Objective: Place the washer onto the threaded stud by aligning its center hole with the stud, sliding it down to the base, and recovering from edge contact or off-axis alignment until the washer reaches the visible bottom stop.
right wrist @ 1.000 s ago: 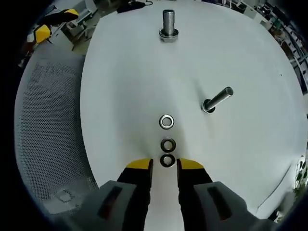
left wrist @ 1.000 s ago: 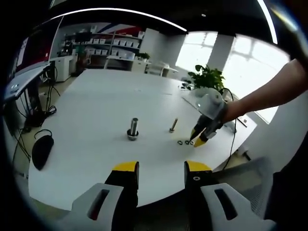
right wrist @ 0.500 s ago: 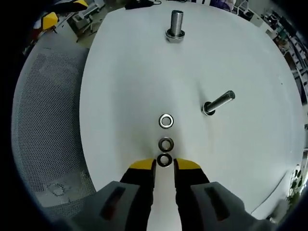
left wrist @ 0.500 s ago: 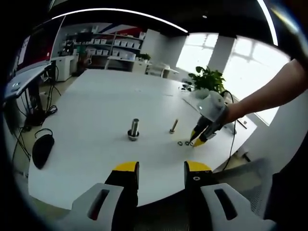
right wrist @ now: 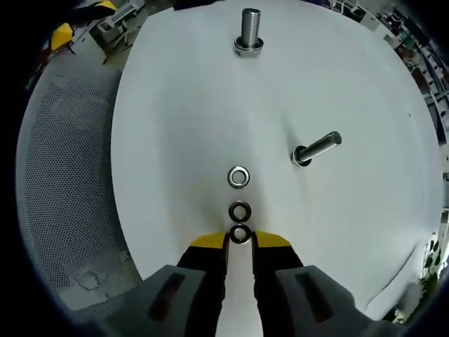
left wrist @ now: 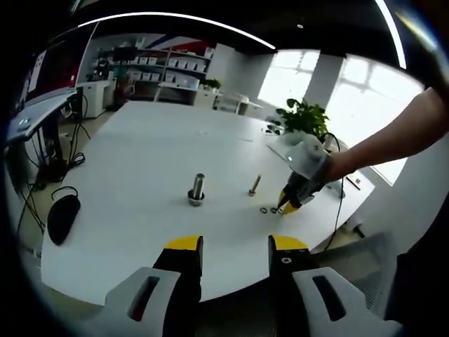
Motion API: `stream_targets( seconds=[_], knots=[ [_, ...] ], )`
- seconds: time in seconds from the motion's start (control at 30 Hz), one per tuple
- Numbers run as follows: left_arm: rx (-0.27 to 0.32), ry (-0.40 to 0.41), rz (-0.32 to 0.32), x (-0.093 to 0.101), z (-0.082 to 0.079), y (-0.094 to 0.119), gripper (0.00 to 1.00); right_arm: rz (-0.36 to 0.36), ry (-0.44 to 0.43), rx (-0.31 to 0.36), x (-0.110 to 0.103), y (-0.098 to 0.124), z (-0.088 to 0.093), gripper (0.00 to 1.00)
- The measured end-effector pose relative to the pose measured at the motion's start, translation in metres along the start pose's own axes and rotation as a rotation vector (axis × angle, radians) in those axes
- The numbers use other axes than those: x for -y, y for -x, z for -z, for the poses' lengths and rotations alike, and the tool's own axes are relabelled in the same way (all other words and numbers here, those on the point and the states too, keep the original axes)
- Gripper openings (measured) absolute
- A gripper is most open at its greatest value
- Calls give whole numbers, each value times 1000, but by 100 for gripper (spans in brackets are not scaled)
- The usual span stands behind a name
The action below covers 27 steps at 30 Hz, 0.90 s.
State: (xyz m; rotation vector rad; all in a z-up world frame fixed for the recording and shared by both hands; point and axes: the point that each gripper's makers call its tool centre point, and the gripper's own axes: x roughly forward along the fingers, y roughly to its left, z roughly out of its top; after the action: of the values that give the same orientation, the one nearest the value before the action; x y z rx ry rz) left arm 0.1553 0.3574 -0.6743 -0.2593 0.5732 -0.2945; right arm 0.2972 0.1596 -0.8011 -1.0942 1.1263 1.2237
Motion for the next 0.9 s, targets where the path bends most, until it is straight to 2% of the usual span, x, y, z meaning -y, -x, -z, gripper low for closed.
stream_targets(
  seconds=[0.1, 0.13, 0.53, 0.67, 0.73, 0.9],
  knots=[
    [1, 1, 1, 1, 0, 0, 36, 12, 9, -23, -2, 0, -1, 14],
    [1, 0, 0, 1, 0, 0, 36, 19, -13, -27, -1, 0, 0, 14],
    [0, 1, -3, 0, 1, 3, 36, 20, -51, 42, 1, 1, 1, 13],
    [0, 3, -4, -2, 2, 4, 36, 8, -84, 28, 3, 2, 5, 13],
    [0, 5, -4, -2, 2, 4, 36, 10, -93, 32, 7, 5, 6, 13],
    [8, 27, -2, -4, 0, 3, 35, 27, -89, 68, 18, 25, -5, 13]
  ],
)
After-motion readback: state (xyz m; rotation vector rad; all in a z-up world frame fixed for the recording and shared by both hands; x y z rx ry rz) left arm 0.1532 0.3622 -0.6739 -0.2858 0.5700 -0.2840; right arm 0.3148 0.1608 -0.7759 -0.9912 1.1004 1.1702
